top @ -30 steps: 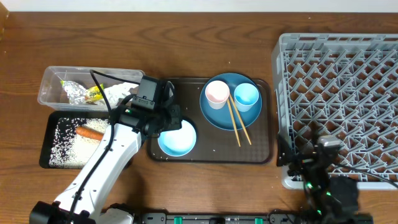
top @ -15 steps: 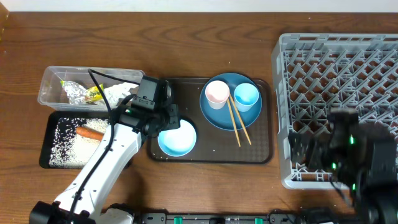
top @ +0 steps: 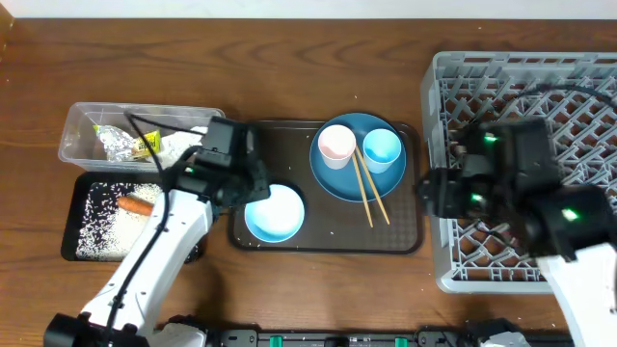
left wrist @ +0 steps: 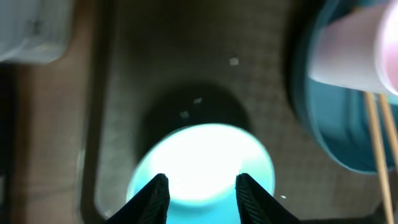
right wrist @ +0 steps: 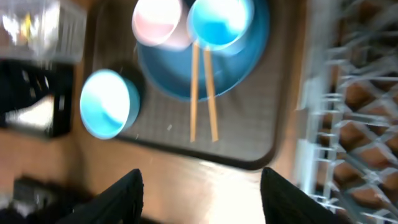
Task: Sort waste into correct bins and load items into the dishwasher rack
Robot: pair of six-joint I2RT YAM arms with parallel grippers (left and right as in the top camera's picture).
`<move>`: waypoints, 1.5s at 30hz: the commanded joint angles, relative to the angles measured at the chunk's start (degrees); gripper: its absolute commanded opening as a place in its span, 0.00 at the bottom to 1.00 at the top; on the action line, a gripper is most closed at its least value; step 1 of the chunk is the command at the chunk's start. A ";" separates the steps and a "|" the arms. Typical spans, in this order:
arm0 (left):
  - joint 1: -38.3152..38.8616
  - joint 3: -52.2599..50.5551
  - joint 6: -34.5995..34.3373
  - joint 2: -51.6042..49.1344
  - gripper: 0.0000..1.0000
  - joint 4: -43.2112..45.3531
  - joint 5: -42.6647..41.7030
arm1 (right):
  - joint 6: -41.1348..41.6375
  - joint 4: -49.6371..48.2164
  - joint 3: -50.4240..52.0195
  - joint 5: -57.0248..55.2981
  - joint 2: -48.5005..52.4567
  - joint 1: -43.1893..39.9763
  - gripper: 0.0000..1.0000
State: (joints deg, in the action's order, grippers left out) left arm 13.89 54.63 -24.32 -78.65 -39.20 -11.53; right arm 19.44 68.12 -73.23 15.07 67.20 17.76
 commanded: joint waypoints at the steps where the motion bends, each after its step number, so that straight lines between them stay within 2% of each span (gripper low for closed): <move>1: -2.93 0.72 -2.56 0.09 0.42 -1.29 0.70 | 1.40 -0.52 -0.57 0.46 3.82 5.44 0.56; 9: -4.17 -0.07 -2.56 0.09 0.44 -6.60 0.68 | 6.73 -1.84 -0.57 -7.17 13.40 14.69 0.56; 17: -4.17 -3.78 -2.82 0.02 0.44 -4.46 1.11 | 7.32 -6.69 -0.57 -7.17 19.93 18.84 0.55; 25: -4.17 -4.83 -3.56 -0.02 0.43 -7.02 1.09 | 7.32 -10.40 -0.57 -7.17 23.32 19.45 0.56; 30: -4.17 -7.82 -6.51 -0.04 0.42 -5.07 1.01 | 7.34 -11.98 -0.57 -7.13 24.83 19.45 0.56; 32: -4.17 -8.33 -6.64 -0.04 0.43 -4.35 -0.04 | 7.32 -12.22 -0.57 -7.15 25.07 19.45 0.56; 35: -4.17 -8.35 -6.64 -0.04 0.37 -4.22 -1.11 | 7.32 -12.83 -0.55 -7.15 25.18 19.47 0.56; 45: -4.17 -9.68 -8.61 -0.09 0.36 -3.17 -1.53 | 7.30 -16.11 -0.48 -7.26 25.18 20.72 0.57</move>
State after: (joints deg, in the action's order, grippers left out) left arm 9.80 46.19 -31.18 -78.65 -42.76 -12.73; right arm 26.15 52.45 -73.23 8.29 92.31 36.73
